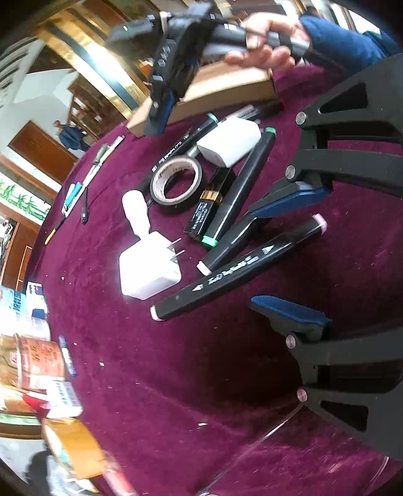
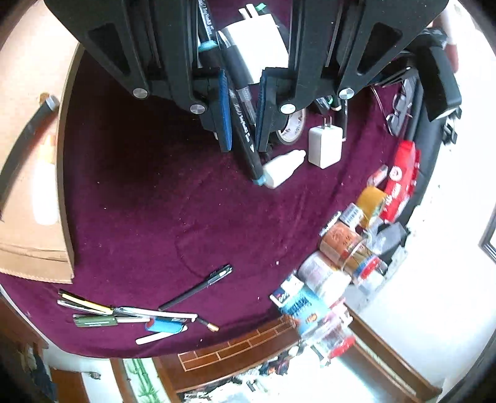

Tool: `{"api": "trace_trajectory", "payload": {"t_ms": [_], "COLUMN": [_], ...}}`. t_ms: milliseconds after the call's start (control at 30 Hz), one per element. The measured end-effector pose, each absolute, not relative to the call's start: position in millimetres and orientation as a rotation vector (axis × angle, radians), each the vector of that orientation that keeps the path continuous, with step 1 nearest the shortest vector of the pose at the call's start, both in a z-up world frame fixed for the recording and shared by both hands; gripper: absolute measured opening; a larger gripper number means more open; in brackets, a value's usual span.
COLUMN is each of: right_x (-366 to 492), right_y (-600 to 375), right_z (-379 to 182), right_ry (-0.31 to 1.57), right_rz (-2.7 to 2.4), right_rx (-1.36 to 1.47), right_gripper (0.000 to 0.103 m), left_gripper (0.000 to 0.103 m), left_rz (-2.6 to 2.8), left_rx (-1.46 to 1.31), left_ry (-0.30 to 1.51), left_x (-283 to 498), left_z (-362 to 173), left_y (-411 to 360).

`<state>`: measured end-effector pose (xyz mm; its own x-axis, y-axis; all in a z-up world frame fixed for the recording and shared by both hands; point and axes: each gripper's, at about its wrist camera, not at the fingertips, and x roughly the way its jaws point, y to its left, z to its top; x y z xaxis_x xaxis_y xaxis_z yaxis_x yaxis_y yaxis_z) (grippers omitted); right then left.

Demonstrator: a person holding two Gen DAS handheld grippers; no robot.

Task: Organize rigid objects
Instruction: 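Grasp the pink-ended black marker with the left gripper while the right approaches another marker, then grasp the blue-ended black marker with the right gripper while the left lifts its marker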

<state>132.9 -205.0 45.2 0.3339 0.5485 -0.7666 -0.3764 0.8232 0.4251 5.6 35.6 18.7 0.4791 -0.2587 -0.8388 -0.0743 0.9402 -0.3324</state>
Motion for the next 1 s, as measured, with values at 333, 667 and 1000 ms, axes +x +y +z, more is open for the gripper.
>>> {"api": "trace_trajectory", "payload": {"t_ms": [333, 667, 1000], "right_x": [107.5, 92.3, 105.1], "right_y": [-198.6, -204.0, -175.4], "right_z": [62.2, 85.2, 51.1], "right_ry": [0.904, 0.776, 0.926], "right_rz": [0.580, 0.559, 0.561], "right_rx": [0.054, 0.037, -0.130], "right_gripper": [0.015, 0.047, 0.032], "left_gripper": [0.019, 0.020, 0.020], "left_rz": [-0.024, 0.041, 0.027], "left_rx": [-0.123, -0.062, -0.068], "left_ry": [1.044, 1.036, 0.985], "left_x": [17.7, 32.8, 21.9], "left_z": [14.2, 13.1, 12.3], "left_y": [23.8, 20.8, 20.9]}}
